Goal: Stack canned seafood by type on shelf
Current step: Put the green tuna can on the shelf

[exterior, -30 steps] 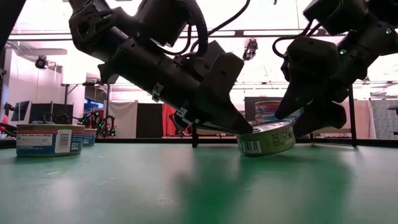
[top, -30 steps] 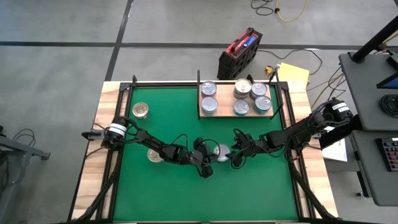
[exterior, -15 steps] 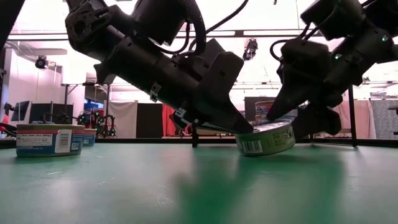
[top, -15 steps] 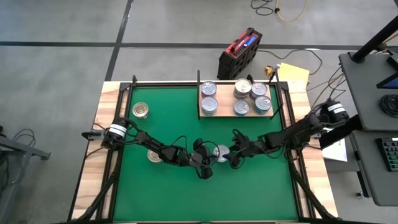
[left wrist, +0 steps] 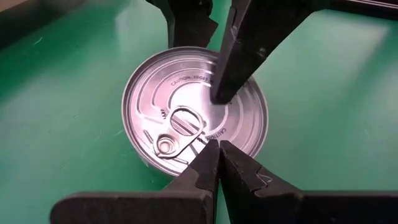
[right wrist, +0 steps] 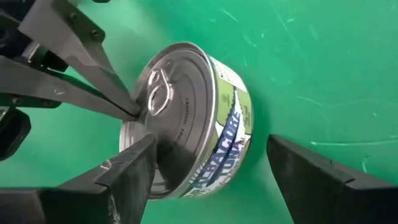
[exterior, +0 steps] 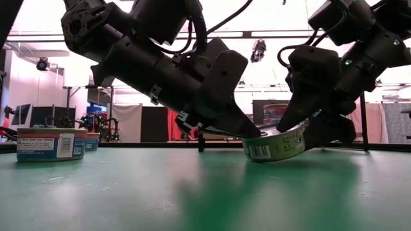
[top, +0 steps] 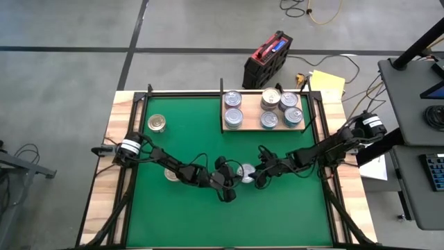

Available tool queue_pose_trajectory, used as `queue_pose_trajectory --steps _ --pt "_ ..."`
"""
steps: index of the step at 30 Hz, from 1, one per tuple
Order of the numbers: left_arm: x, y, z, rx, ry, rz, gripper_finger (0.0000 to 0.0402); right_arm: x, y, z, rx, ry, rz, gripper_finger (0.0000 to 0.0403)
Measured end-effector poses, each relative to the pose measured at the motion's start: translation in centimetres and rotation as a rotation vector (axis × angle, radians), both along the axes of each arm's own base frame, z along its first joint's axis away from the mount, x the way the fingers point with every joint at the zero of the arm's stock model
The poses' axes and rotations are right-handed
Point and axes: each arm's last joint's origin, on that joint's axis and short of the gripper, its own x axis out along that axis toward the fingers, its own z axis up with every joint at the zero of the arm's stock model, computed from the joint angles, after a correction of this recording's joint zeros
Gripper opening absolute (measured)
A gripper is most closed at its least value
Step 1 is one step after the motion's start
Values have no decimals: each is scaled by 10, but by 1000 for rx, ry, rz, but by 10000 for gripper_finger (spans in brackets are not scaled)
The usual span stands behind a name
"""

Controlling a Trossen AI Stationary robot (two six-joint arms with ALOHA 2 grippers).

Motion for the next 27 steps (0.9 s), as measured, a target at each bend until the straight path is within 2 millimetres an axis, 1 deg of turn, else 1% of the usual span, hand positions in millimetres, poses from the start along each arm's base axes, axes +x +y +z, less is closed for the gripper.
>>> queue_pose_trajectory --steps 6,10,14,27 --pt "-1 -2 0 2 -3 4 0 0 0 0 4 2 1 311" --pt "-1 -2 0 4 -2 6 0 3 1 3 25 -27 17 316" --pt "-1 -3 0 6 -3 8 0 4 2 4 32 -42 25 306" --pt "-1 -3 -1 11 -9 12 0 4 2 5 33 -50 21 256"
